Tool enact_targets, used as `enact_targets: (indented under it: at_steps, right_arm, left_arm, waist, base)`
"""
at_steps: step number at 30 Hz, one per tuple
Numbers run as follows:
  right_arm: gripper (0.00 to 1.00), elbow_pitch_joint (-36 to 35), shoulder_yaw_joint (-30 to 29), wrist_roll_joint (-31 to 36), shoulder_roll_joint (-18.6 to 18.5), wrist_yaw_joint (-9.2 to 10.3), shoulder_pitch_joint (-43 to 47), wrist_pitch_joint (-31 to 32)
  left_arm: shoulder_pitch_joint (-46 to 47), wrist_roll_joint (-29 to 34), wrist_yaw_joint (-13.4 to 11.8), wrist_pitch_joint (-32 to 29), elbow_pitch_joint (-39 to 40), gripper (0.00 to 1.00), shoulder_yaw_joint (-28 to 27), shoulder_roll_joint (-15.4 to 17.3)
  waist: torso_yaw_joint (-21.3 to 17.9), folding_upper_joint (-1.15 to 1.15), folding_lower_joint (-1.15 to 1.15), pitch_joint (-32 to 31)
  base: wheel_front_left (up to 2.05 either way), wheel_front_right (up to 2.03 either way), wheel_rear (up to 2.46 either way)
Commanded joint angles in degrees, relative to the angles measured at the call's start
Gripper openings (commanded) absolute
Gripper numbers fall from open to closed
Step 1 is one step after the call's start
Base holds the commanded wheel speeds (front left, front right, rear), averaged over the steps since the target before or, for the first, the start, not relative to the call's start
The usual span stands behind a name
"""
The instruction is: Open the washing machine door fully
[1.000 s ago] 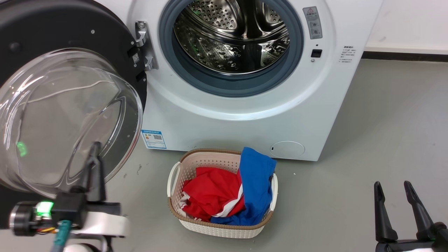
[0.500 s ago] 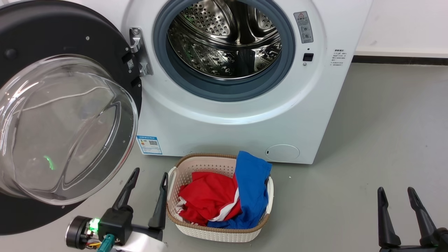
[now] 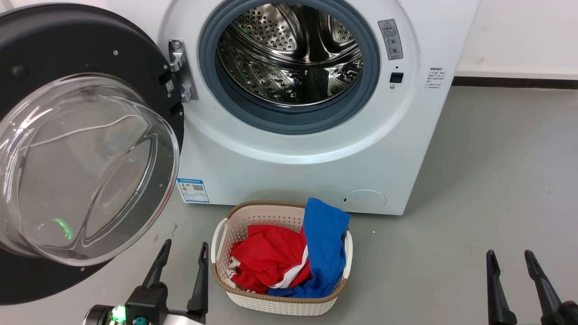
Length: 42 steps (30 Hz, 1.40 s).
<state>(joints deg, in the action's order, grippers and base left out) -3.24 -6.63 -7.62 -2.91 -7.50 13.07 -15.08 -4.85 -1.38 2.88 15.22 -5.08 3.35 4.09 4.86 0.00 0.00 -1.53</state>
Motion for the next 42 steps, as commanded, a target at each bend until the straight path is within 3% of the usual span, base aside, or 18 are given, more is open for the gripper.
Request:
enact_targets:
  at_steps: [1,23,24,29,42]
  right_arm:
    - [1.00,0.2,0.0,-0.3,0.1,0.01,0.8,-0.1]
    - [1.00,0.7,0.3,-0.8,0.1,0.01,0.8,-0.1]
    - [0.00,0.7,0.2,-0.6,0.0,0.01,0.7,0.0]
    - [0.00,3.1,0.5,-1.1,0.1,0.00,0.9,0.3]
    - [0.00,5.6,1.2,-17.4,-0.5,0.00,-2.9,3.7]
  left_arm:
    - [-0.7,-0.3,-0.4,-0.1,-0.1,1.00,-0.2,-0.2]
    - [-1.6,-1.3,-1.4,-0.1,-0.4,1.00,-2.1,-0.9]
    - [-1.1,-1.3,-1.4,0.0,-0.5,0.00,-2.0,-0.8]
    - [-1.8,-1.9,-1.3,-0.2,-3.0,0.00,-2.0,-1.0]
    - [0.7,-18.5,-0.2,-4.3,-4.1,0.00,-3.6,-1.1]
  waist:
    - [0.0,0.00,0.00,-0.1]
    - [0.1,0.00,0.00,-0.5]
    - [0.1,0.00,0.00,-0.5]
    - [0.0,0.00,0.00,-0.5]
    - [-0.5,0.00,0.00,-0.2]
  base:
    - [0.00,0.00,0.00]
    - [0.00,0.00,0.00]
    - [0.00,0.00,0.00]
    - [0.00,0.00,0.00]
    - [0.00,0.00,0.00]
